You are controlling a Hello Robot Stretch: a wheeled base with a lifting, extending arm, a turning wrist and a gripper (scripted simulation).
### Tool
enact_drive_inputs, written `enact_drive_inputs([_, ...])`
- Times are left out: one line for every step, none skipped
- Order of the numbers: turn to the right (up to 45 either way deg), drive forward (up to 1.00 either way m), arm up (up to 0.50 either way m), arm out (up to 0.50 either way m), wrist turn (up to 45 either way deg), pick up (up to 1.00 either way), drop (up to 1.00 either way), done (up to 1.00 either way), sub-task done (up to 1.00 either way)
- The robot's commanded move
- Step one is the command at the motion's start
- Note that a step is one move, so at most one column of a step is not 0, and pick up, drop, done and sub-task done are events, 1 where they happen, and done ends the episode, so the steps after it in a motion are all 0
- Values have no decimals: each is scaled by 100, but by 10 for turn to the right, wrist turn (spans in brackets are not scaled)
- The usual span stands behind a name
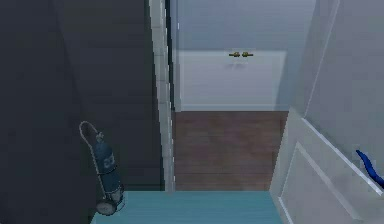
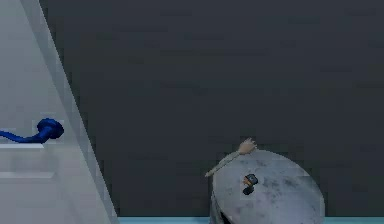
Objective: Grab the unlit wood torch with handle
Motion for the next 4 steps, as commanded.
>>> enact_drive_inputs([0, 0, 50, 0, 0, 0, 0, 0, 0])
enact_drive_inputs([0, 0, 30, 0, 0, 0, 0, 0, 0])
enact_drive_inputs([0, 0, 0, 34, 0, 0, 0, 0, 0])
enact_drive_inputs([0, 0, 0, 0, 450, 0, 0, 0, 0])
